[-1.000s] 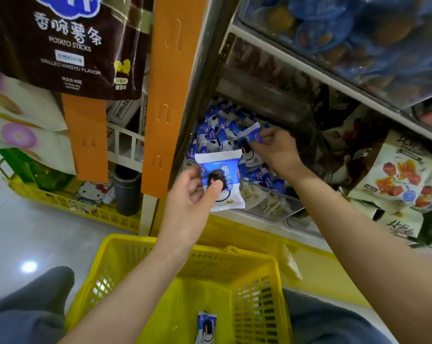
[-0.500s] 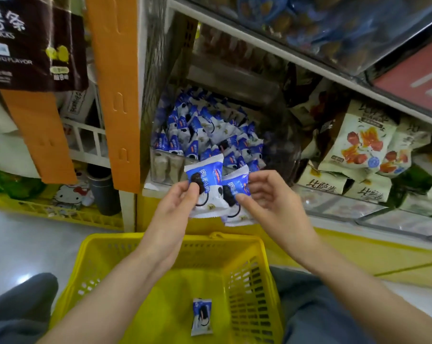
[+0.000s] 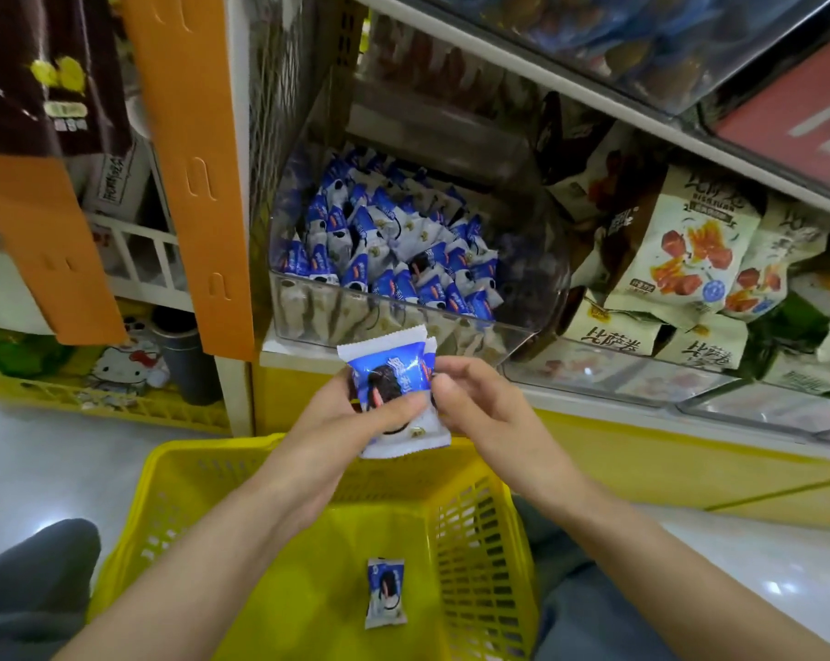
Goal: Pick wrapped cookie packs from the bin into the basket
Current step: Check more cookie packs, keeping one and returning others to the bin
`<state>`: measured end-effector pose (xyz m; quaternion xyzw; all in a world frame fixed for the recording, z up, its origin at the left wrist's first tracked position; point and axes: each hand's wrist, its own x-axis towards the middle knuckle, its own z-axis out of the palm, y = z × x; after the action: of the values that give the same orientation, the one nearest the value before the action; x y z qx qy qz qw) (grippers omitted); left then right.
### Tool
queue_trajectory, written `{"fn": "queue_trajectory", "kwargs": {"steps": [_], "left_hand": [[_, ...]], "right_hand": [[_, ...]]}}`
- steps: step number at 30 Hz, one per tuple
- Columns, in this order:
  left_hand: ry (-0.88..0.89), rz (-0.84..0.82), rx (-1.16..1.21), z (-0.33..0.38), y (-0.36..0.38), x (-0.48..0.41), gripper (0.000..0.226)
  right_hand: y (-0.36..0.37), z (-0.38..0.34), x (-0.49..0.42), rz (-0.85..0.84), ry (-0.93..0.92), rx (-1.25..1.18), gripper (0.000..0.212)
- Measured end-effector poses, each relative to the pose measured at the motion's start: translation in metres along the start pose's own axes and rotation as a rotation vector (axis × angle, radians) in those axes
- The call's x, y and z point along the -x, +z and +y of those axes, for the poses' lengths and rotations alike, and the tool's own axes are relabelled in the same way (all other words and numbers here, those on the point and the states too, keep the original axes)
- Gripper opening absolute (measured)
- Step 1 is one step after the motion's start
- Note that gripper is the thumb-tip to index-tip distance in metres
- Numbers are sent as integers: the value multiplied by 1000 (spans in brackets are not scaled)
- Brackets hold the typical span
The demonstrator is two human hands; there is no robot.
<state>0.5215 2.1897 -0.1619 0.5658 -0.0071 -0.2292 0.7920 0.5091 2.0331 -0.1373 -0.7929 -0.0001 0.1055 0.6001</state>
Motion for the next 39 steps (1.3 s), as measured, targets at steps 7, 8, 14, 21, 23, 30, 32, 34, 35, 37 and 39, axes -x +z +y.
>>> {"fn": "queue_trajectory", "kwargs": {"steps": [7,8,14,21,23,30,32,34,35,37,39], "left_hand": [[-93,60,27,-4,4,2,40],[-137,86,59,-3,4,0,38],[-209,129,164,4,-1,-8,30],[-8,156,-125,10,-11,-5,31],[0,181,-108,11,-14,-7,27],[-32,253,-1,19,-17,-12,9],[-53,260,-1,21,-17,-12,13],[-69,255,-17,22,-19,-11,18],[-70,246,-17,23,-20,-10,19],[-71,234,-11,23,-21,-10,20],[-61,236,-16,23,-22,-10,16]], "right_hand": [[5,6,0,-57,0,84,37],[7,8,0,-49,-4,116,35],[11,7,-5,8,-7,132,26],[8,-9,-5,25,-25,66,23],[3,-22,-11,70,-63,86,22],[-15,-74,-81,251,-176,208,13],[-17,-75,-112,355,-173,340,9],[-17,-71,-137,421,-172,467,18],[-16,-69,-145,434,-165,514,23],[-13,-62,-156,415,-142,587,30],[-11,-55,-161,377,-116,665,36]]}}
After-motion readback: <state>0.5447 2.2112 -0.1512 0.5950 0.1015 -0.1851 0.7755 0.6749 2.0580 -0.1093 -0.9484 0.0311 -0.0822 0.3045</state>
